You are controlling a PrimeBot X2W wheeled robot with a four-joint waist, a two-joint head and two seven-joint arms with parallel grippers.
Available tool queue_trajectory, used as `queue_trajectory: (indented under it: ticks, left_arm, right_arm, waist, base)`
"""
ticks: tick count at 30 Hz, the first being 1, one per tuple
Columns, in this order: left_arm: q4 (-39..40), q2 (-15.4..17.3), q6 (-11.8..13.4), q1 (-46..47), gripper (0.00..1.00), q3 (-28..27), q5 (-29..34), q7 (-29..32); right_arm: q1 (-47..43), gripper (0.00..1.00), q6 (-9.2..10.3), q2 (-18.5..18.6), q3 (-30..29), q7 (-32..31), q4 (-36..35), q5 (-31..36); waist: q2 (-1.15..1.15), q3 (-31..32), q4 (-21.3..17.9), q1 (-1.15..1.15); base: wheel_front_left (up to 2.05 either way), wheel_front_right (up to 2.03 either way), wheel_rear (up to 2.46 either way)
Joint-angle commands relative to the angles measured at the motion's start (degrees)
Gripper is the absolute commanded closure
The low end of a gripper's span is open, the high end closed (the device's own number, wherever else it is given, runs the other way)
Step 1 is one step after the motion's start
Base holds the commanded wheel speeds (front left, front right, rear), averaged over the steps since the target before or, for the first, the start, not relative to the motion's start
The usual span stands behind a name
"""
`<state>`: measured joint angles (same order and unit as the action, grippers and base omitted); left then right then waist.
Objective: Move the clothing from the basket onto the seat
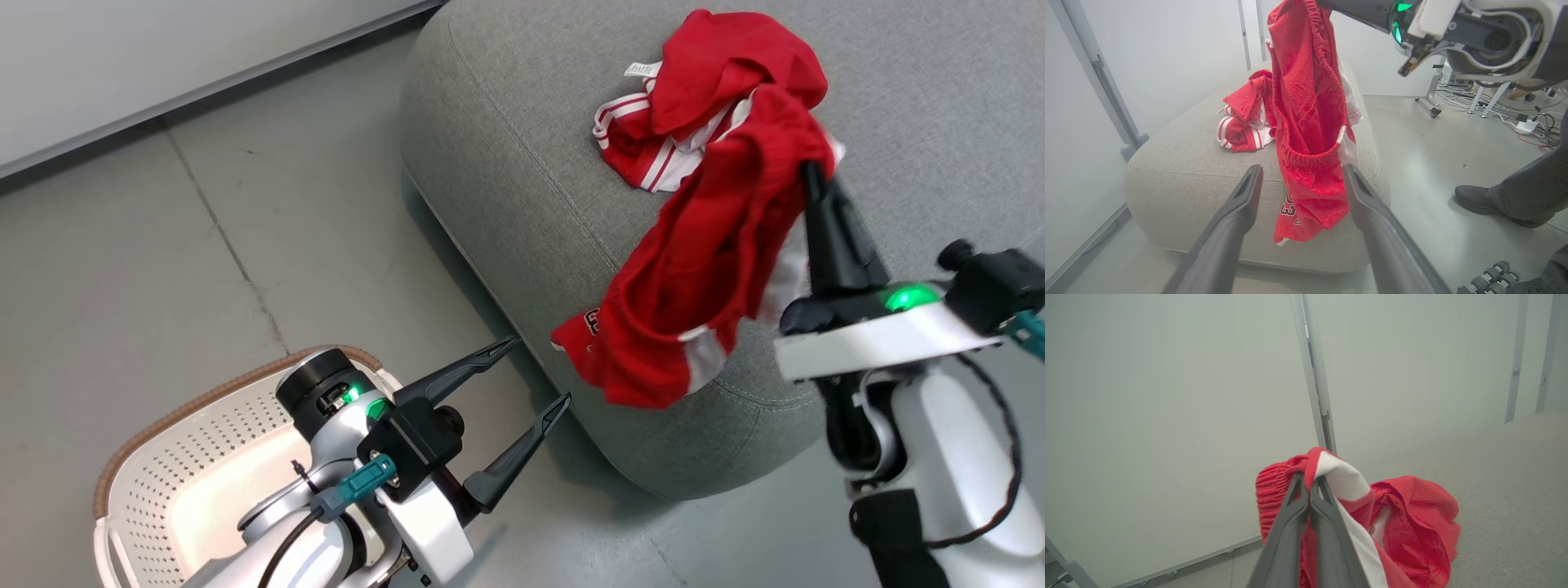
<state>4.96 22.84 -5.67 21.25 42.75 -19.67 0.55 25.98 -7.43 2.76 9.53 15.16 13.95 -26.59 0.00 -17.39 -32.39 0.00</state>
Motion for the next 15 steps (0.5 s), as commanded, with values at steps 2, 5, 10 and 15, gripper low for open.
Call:
queue_trajectory:
  ticks: [2, 5, 10, 15]
  left_arm:
    - [0.4, 0.6, -0.3, 1.8, 0.0, 0.1, -0.1, 0.5]
    - [0.8, 1.0, -0.7, 3.3, 0.0, 0.6, -0.1, 1.2]
    - [1.9, 2.0, -1.1, 5.6, 0.0, 1.3, 0.5, 2.2]
    - [3.9, 3.5, -0.8, 7.5, 0.0, 0.9, 1.4, 3.2]
  right_arm:
    - [2.7, 1.0, -0.12, 0.2, -2.3, 0.1, -1.4, 0.6]
    - [6.7, 1.0, -0.12, 0.3, -5.7, 0.1, -2.0, 1.3]
    - [16.4, 1.0, -0.12, 0.1, -10.9, 0.1, -0.1, 2.5]
    - [27.9, 1.0, -0.12, 0.7, -16.6, 0.1, 5.2, 4.8]
  waist:
    - [0.0, -1.1, -0.1, 0.0]
    - [0.0, -2.2, -0.1, 0.0]
    - [0.0, -4.6, -0.2, 0.0]
    - [0.0, -7.6, -0.2, 0.0]
  base:
    - [0.0, 0.0, 0.0]
    - [0.0, 0.0, 0.0]
    - [0.0, 0.0, 0.0]
    - [0.0, 0.0, 0.0]
